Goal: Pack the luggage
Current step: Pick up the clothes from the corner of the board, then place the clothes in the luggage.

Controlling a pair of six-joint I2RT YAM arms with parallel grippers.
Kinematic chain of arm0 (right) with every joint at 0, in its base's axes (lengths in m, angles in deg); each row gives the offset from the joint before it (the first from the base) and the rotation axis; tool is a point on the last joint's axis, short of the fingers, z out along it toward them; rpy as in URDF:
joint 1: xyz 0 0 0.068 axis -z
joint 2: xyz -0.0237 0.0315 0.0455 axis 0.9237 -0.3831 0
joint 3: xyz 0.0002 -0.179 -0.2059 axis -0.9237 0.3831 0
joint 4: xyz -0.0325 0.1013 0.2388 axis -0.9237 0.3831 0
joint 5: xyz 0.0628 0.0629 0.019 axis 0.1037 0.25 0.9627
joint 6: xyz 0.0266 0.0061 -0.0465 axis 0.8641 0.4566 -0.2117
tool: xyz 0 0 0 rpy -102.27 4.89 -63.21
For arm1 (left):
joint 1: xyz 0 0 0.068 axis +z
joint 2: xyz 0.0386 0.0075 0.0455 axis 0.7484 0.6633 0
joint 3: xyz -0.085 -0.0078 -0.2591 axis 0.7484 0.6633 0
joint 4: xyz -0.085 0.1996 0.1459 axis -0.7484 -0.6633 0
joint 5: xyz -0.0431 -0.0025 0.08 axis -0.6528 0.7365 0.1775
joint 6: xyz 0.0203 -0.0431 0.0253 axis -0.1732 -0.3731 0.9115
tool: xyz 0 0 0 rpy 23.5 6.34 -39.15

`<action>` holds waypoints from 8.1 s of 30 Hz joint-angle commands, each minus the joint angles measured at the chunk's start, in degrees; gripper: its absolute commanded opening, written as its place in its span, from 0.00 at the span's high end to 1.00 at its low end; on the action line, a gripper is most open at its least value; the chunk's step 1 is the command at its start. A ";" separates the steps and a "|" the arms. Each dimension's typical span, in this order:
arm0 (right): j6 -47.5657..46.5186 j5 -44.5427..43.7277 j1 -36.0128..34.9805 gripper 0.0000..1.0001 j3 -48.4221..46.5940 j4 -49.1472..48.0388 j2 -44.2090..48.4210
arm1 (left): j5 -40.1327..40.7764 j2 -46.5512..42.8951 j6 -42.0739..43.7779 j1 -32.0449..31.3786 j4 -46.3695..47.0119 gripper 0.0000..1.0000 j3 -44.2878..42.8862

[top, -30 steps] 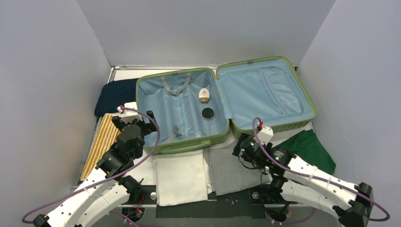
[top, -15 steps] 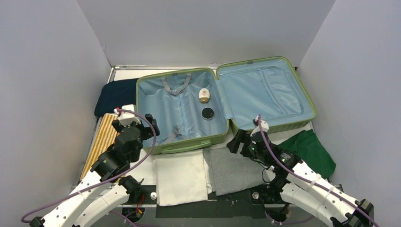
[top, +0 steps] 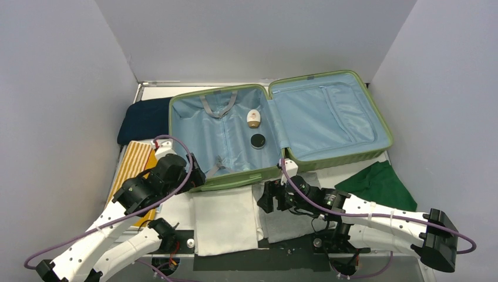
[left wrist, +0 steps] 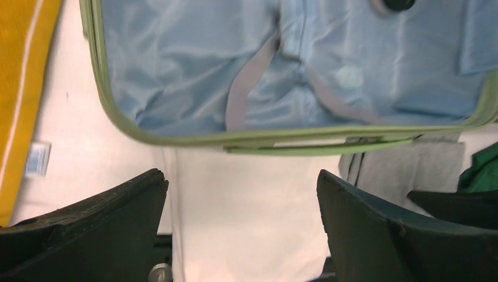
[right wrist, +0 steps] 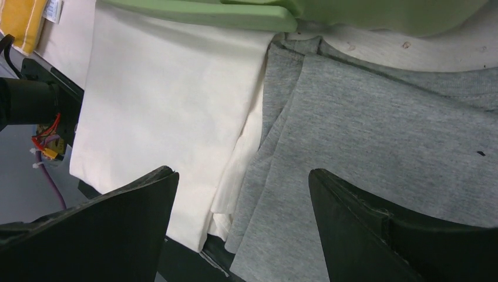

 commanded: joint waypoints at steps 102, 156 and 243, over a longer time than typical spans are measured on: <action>-6.65 -1.22 -0.48 0.15 -2.57 -3.86 1.90 | -9.60 6.51 -21.23 -14.81 3.03 0.03 23.69; -17.17 7.26 -0.42 0.15 -17.42 -0.04 4.74 | -21.95 5.58 -8.71 -15.01 3.05 1.00 -5.46; -18.03 -8.14 -0.35 0.15 -16.84 -3.36 13.68 | -16.11 40.48 6.71 11.60 41.59 1.00 -28.40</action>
